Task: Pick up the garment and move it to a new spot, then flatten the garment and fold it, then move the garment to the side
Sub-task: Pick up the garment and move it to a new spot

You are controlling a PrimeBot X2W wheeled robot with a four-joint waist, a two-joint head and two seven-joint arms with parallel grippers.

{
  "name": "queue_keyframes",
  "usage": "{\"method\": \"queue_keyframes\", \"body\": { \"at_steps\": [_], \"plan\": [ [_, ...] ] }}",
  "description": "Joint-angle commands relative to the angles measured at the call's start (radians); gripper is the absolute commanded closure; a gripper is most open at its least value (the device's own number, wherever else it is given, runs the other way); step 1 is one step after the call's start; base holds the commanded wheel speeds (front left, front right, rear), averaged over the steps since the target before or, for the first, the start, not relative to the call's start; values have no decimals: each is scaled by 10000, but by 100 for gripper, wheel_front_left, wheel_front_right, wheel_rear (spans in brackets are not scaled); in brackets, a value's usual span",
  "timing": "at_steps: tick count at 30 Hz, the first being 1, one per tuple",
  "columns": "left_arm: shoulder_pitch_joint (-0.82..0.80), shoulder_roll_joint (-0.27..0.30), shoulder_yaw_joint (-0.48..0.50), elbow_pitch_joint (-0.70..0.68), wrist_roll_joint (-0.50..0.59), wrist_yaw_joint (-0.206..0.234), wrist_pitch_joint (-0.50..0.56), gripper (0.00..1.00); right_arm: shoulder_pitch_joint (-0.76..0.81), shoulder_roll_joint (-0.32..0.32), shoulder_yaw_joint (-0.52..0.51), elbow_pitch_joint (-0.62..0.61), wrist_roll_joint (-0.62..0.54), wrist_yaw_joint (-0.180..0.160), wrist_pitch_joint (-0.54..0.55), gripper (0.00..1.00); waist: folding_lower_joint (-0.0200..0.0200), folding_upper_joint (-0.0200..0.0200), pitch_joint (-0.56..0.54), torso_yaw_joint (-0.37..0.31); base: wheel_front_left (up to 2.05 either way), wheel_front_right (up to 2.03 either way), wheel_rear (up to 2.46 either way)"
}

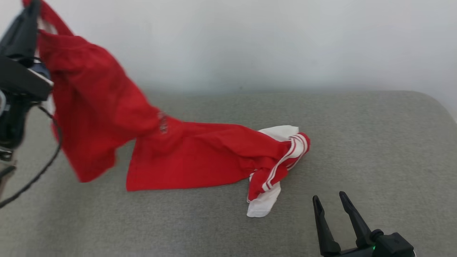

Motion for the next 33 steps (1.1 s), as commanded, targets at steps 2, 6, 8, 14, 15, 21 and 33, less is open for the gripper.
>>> {"method": "queue_keyframes", "body": {
  "at_steps": [2,6,8,14,15,21,33],
  "plan": [
    [-219,275,84,57,232,145,-45,100,-164,7,-49,-67,-83,-18,-12,0,0,0,268,514,0,0,0],
    [-306,592,72,424,460,298,-74,100,-355,7,8,-186,-258,-18,-12,0,0,0,585,834,0,0,0],
    [-309,702,69,779,614,456,-197,100,-463,-7,8,-196,-292,-18,-12,0,0,0,730,939,0,0,0],
    [-386,1018,781,2359,631,1279,-1181,100,-624,-68,53,-181,-329,-18,-12,0,0,0,1007,1066,0,0,0],
    [-423,1060,906,2497,582,1286,-1306,100,-629,-76,50,-194,-324,-18,-12,0,0,0,1044,1078,0,0,0],
    [-293,1142,1107,3085,263,922,-1280,100,-618,-99,12,-231,-312,-18,-12,0,0,0,1222,1158,0,0,0],
    [876,-188,435,4507,19,295,-879,100,-1020,-276,98,-304,-417,-18,-12,0,0,0,1917,1213,0,0,0]
  ]
}}
